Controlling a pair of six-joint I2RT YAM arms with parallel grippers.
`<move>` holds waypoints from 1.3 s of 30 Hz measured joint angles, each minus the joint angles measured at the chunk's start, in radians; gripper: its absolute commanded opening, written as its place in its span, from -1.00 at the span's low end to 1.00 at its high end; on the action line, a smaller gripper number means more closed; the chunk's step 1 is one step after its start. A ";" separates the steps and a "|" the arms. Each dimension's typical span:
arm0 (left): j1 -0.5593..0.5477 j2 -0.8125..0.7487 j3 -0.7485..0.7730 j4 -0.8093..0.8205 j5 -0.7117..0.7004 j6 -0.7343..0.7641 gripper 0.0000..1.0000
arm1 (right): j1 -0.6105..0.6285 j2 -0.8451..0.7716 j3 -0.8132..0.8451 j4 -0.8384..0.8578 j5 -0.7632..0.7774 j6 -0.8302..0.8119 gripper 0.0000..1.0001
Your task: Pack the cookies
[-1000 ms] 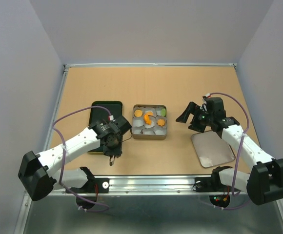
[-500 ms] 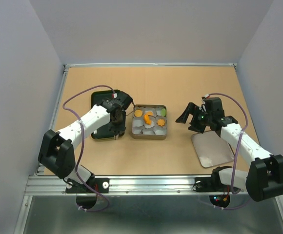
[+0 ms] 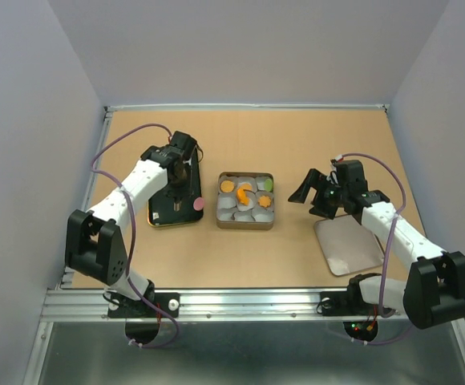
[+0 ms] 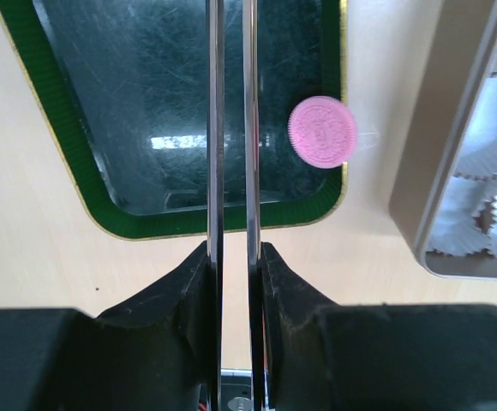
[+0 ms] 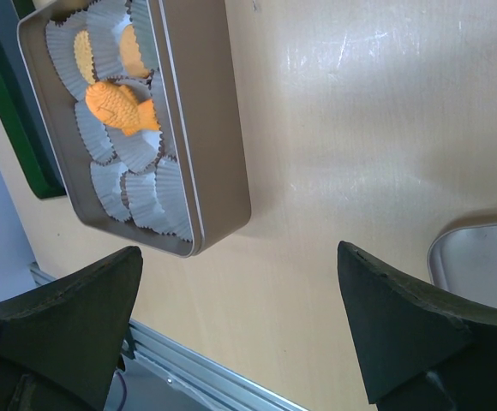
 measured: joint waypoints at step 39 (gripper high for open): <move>-0.026 -0.497 -0.367 -0.098 0.311 -0.128 0.11 | 0.000 -0.049 -0.032 0.013 -0.008 0.008 1.00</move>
